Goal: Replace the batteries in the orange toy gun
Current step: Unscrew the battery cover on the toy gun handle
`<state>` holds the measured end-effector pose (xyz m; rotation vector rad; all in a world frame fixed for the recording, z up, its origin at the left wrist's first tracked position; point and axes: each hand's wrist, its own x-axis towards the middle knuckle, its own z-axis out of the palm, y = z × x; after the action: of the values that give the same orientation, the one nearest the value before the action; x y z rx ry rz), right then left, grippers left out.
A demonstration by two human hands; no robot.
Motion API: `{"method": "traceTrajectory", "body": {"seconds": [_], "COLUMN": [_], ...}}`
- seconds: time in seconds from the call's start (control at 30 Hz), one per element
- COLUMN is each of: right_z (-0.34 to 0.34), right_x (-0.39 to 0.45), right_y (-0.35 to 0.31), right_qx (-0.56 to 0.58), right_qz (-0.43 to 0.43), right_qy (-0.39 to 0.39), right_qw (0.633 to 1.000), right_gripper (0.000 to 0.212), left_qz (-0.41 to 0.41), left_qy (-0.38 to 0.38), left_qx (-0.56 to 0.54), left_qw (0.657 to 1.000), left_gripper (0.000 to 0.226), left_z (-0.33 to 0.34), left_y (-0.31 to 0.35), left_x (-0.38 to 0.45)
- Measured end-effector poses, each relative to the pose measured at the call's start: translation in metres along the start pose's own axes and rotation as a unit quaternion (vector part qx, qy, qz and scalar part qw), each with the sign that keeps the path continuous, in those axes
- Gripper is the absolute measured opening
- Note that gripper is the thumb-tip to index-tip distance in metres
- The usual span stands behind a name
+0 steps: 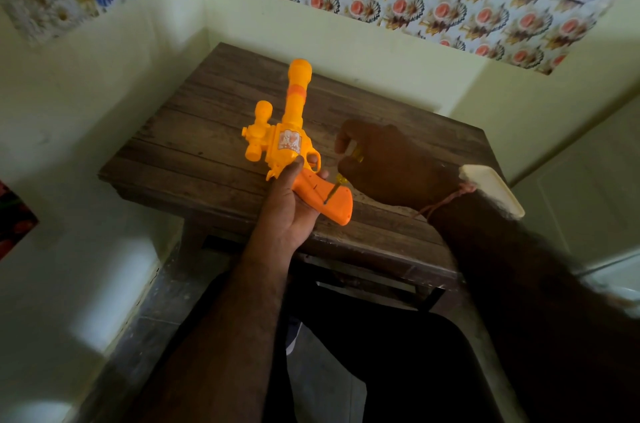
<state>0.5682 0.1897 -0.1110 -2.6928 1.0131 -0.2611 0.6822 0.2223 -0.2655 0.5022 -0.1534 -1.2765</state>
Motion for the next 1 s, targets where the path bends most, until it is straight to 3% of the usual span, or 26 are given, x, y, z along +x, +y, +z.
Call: {"method": "traceTrajectory", "body": {"seconds": [0.2,0.33,0.5,0.77,1.0], "right_z": [0.0024,0.0016,0.0021,-0.0013,0.0039], "right_x": [0.0019,0.0006,0.0023,-0.0003,-0.0001], "right_y": [0.0024,0.0013,0.0022,0.0010,-0.0018], "right_qx": [-0.006,-0.010,-0.064,0.020,-0.013], "right_qz": [-0.003,-0.020,-0.029,-0.025,-0.015], "right_qy": [0.006,-0.001,0.020,0.002,0.027], "right_qw": [1.000,1.000,0.997,0.999,0.999], "right_gripper": [0.012,0.024,0.018,0.032,0.014], "left_qz": [-0.001,0.006,0.000,0.003,-0.003], "left_qy": [0.018,0.014,0.014,0.002,0.023], "left_qx": [0.004,0.008,0.000,-0.002,0.002], "left_qw": [1.000,1.000,1.000,1.000,1.000], "left_gripper": [0.053,0.051,0.054,0.041,0.048], "left_z": [0.0004,0.0035,0.0028,0.0058,0.0025], "left_y": [0.0006,0.0005,0.0008,0.0012,0.0007], "left_x": [-0.0006,-0.0021,-0.0017,-0.0040,-0.0010]}}
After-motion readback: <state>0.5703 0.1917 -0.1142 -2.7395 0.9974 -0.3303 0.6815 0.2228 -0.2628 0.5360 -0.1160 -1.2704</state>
